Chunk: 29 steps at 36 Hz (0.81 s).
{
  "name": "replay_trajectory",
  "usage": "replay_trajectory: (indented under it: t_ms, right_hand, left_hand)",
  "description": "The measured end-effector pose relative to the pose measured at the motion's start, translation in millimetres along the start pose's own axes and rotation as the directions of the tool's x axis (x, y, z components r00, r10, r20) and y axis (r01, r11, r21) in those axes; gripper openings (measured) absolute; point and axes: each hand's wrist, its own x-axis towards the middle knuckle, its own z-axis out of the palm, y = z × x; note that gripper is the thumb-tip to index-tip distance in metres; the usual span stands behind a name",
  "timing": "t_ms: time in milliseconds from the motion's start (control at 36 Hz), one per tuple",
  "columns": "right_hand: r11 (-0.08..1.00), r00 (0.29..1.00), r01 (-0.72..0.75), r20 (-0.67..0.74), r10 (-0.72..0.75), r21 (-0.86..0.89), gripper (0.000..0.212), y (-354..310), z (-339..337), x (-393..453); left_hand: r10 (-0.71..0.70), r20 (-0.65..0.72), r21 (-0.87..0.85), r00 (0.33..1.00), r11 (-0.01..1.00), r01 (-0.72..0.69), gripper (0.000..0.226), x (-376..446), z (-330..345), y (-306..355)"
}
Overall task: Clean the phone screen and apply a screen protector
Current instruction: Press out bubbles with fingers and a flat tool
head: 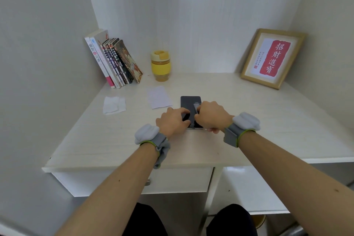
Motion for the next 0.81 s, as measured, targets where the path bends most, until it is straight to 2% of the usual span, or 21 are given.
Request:
replay_trajectory:
  t_ms: [167,306,444,528,667,806]
  right_hand:
    - [0.999,0.999,-0.041,-0.033,0.040,-0.032,0.005,-5,-4,20]
    - [0.997,0.995,-0.072,-0.071,0.071,-0.011,0.017,-3,-4,30]
    - [0.989,0.995,-0.094,-0.034,0.099,0.112,0.025,3,-5,26]
    - [0.978,0.995,-0.082,-0.040,0.092,0.191,0.038,9,-7,16]
    - [0.995,0.999,-0.004,-0.044,0.009,0.097,0.041,12,-14,-11]
    - [0.999,0.994,0.017,0.107,-0.012,-0.048,0.038,0,-17,-38]
  left_hand:
    - [0.004,0.008,0.012,1.000,1.000,-0.004,0.043,1,0,0]
    - [-0.001,0.001,0.027,1.000,1.000,0.001,0.043,1,1,1]
    - [0.007,0.006,0.041,1.000,0.999,-0.007,0.043,0,0,0]
    - [0.010,0.001,0.052,1.000,0.999,-0.010,0.043,-1,0,0]
    - [0.004,-0.007,0.056,1.000,0.998,-0.004,0.043,-2,0,-1]
    - [-0.027,-0.041,0.037,0.999,0.999,0.029,0.052,-6,0,2]
